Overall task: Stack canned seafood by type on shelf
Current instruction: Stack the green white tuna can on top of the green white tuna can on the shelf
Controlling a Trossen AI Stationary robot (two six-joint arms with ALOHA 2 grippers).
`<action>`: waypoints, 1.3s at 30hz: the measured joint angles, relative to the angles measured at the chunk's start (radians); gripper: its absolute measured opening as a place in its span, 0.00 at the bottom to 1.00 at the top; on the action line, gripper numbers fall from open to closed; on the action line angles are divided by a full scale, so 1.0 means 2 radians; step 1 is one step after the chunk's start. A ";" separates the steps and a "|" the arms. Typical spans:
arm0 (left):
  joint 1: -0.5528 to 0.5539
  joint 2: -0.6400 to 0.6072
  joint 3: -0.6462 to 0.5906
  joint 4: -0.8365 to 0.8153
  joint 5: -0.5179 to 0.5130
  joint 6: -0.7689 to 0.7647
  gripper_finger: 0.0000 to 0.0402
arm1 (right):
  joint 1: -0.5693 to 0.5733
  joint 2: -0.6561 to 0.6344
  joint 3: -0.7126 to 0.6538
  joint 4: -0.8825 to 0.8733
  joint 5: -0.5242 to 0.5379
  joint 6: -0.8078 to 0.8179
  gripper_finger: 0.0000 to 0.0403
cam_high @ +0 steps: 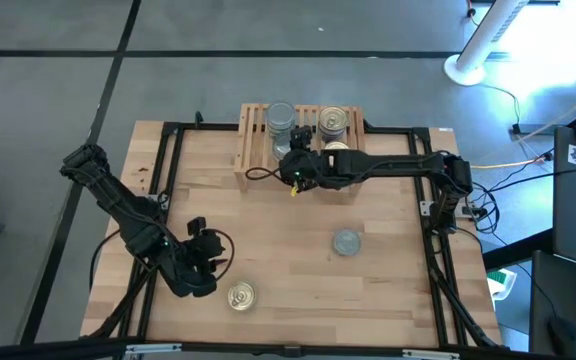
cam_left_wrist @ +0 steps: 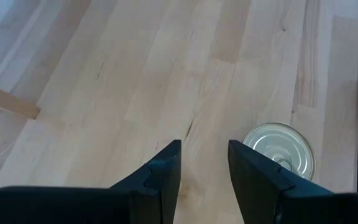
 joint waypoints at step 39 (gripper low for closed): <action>0.000 0.000 0.000 0.001 0.000 -0.001 0.32 | -0.026 0.000 0.047 -0.076 -0.092 -0.010 0.60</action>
